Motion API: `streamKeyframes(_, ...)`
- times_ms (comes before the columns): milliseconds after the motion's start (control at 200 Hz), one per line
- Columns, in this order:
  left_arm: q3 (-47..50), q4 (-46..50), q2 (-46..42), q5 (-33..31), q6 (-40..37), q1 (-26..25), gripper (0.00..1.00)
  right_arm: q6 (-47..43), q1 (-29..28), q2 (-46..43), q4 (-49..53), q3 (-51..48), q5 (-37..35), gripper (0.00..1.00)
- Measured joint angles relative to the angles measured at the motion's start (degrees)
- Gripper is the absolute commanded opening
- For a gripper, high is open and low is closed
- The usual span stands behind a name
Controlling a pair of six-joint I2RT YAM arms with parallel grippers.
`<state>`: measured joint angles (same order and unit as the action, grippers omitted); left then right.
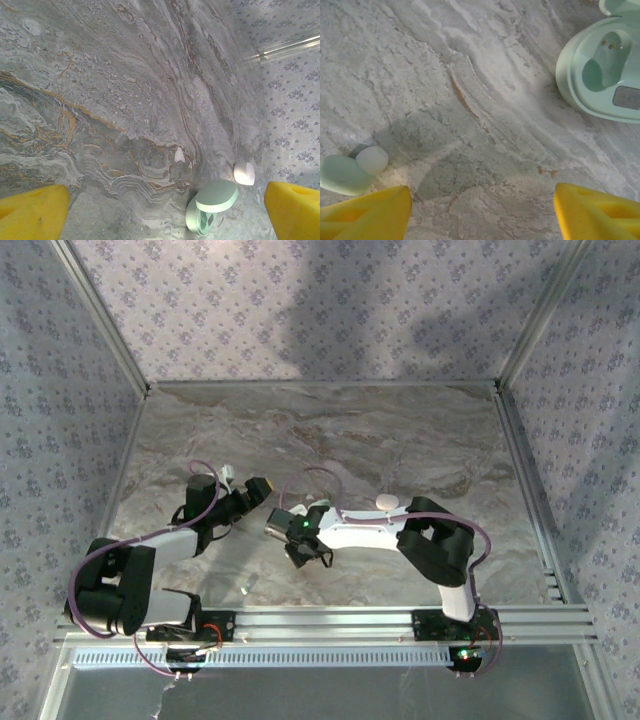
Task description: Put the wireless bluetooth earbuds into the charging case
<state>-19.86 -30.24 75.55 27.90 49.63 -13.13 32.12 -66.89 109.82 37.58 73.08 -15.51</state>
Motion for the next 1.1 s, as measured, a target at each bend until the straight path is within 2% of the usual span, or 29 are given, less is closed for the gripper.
streamKeyframes(240, 1.1, 0.2, -2.5, -0.2, -0.1, 0.0, 1.00, -1.8, 0.0, -6.7, -1.4, -3.0, 1.1, 0.77)
streamKeyframes(320, 2.1, 0.5, -6.3, -0.7, -0.4, 0.0, 1.00, -3.8, 0.0, -10.1, -3.2, -4.5, 2.2, 0.71)
streamKeyframes(430, 4.4, 1.6, -15.5, -3.3, -1.7, -0.2, 1.00, -8.0, -0.5, -13.1, -5.2, -5.6, 4.4, 0.69)
streamKeyframes(550, 6.4, 5.4, -27.8, -7.6, -4.1, -1.0, 1.00, -12.4, -1.6, -13.4, -6.6, -5.6, 5.8, 0.59)
streamKeyframes(615, 6.7, 7.8, -33.9, -10.0, -5.4, -1.3, 1.00, -14.9, -2.2, -13.0, -6.3, -5.4, 6.3, 0.60)
streamKeyframes(715, 6.8, 10.8, -38.7, -13.0, -6.9, -1.2, 1.00, -18.5, -3.1, -11.0, -6.1, -3.5, 6.4, 0.60)
streamKeyframes(830, 6.8, 12.5, -38.9, -14.9, -7.6, -1.2, 1.00, -21.7, -4.9, -8.0, -5.8, -1.2, 5.2, 0.59)
streamKeyframes(909, 6.9, 13.0, -37.0, -15.5, -7.8, -1.1, 1.00, -23.4, -5.7, -5.7, -5.2, 0.4, 4.4, 0.54)
streamKeyframes(1099, 7.0, 13.6, -31.8, -15.3, -7.5, 0.5, 1.00, -25.9, -6.0, -0.6, -2.6, 3.6, 1.7, 0.54)
